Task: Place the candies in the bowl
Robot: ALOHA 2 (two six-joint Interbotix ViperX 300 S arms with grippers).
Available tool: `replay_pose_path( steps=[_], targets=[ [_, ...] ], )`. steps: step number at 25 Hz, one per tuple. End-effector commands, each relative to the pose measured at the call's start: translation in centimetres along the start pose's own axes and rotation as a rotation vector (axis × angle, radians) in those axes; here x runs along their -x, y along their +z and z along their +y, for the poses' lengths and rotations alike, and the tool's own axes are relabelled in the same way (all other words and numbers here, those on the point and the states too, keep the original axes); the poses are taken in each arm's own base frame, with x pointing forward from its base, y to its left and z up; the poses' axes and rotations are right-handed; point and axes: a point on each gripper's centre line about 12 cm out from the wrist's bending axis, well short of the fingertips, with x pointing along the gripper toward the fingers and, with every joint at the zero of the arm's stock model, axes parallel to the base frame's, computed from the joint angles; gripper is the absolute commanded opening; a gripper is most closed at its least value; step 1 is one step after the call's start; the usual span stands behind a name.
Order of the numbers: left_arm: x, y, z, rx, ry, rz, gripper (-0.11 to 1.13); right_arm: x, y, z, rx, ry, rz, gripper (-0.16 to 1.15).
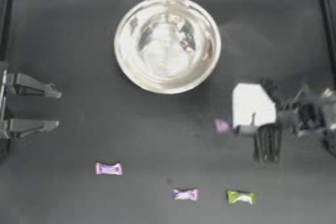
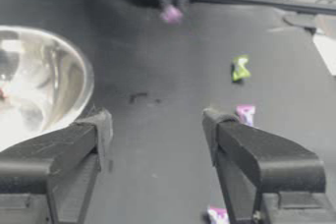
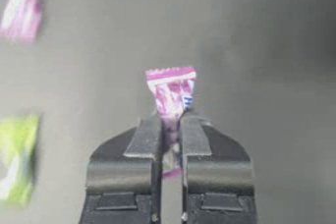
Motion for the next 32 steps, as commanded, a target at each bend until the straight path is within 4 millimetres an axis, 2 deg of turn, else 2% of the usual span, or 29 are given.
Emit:
replay_pose_path(
  steps=[1, 6, 11, 17, 21, 27, 29, 30, 31, 32],
  targets=[
    [-0.3, 0.3, 0.0, 0.000, 0.002, 0.003, 0.91, 1.5, 2.3, -2.3, -0.003, -0.040, -0.152, 0.31],
    [-0.4, 0.1, 0.0, 0.000, 0.003, 0.011, 0.91, 1.6, 4.1, -6.1, -0.002, -0.135, -0.240, 0.31],
    [-0.4, -0.1, 0.3, 0.002, 0.015, 0.016, 0.91, 0.2, 5.8, -9.7, -0.027, -0.196, -0.305, 0.31],
    [-0.7, -0.2, 0.3, 0.001, 0.020, 0.028, 0.91, -3.5, 6.9, -13.1, -0.022, -0.238, -0.299, 0.31],
    [-0.9, -0.2, 0.3, 0.001, 0.020, 0.035, 0.91, -6.6, 6.8, -15.2, -0.039, -0.246, -0.279, 0.31],
    [-0.9, -0.2, 0.5, 0.002, 0.027, 0.039, 0.91, -9.8, 6.2, -16.7, -0.056, -0.243, -0.240, 0.32],
    [-0.9, -0.4, 0.5, 0.003, 0.030, 0.042, 0.91, -10.4, 6.2, -17.0, -0.063, -0.244, -0.234, 0.38],
    [-0.9, -0.4, 0.5, 0.001, 0.030, 0.044, 0.91, -10.6, 6.2, -17.1, -0.058, -0.245, -0.231, 0.45],
    [-0.9, -0.4, 0.5, 0.003, 0.030, 0.044, 0.91, -10.8, 6.2, -17.2, -0.063, -0.245, -0.230, 0.57],
    [-0.9, -0.4, 0.5, 0.001, 0.030, 0.044, 0.91, -11.1, 6.1, -17.4, -0.072, -0.246, -0.225, 0.76]
  ],
)
